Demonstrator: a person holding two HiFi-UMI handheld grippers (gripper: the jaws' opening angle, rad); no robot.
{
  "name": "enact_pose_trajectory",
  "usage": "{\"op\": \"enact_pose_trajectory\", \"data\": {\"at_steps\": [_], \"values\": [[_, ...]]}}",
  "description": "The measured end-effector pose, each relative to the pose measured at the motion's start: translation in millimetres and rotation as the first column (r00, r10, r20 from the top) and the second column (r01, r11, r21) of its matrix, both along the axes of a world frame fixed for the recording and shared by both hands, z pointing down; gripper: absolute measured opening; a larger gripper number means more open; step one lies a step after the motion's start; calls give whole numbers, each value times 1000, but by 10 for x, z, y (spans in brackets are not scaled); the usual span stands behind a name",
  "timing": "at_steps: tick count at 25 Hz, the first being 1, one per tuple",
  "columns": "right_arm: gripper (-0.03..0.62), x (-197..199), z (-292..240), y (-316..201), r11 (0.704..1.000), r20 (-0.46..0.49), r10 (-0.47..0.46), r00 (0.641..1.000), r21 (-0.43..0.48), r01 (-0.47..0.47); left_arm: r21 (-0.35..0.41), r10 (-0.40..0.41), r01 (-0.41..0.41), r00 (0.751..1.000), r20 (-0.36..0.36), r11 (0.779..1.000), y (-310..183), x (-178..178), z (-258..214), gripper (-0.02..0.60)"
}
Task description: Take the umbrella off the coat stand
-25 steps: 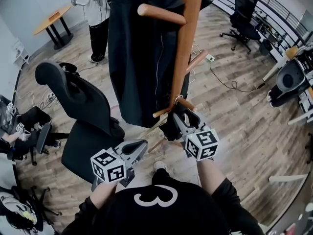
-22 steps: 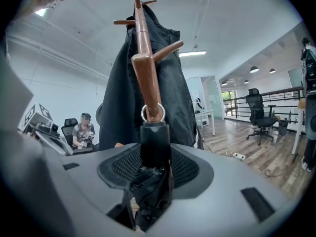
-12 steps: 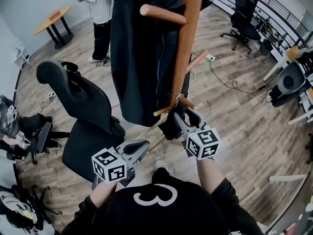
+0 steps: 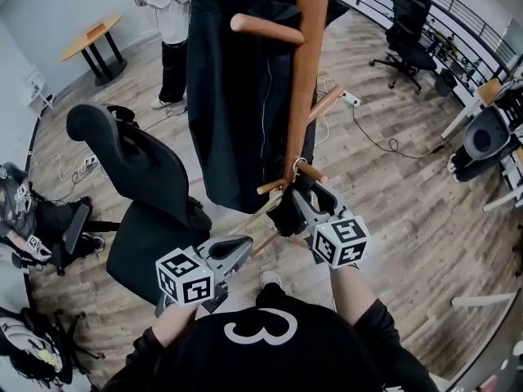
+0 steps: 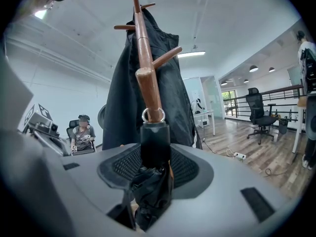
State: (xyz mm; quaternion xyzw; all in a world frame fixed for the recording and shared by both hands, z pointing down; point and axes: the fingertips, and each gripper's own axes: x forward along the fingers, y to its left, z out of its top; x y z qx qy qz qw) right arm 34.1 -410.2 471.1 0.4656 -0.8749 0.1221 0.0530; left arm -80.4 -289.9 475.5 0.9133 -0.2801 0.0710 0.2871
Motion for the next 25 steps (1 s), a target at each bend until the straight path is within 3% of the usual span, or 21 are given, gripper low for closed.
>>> {"op": "enact_pose_trajectory", "data": {"at_steps": [25], "values": [[190,169,-259,229,999,28,8,1000,40,-9,27,-7,7,1000,1,1000,227,113,-175,15]]}}
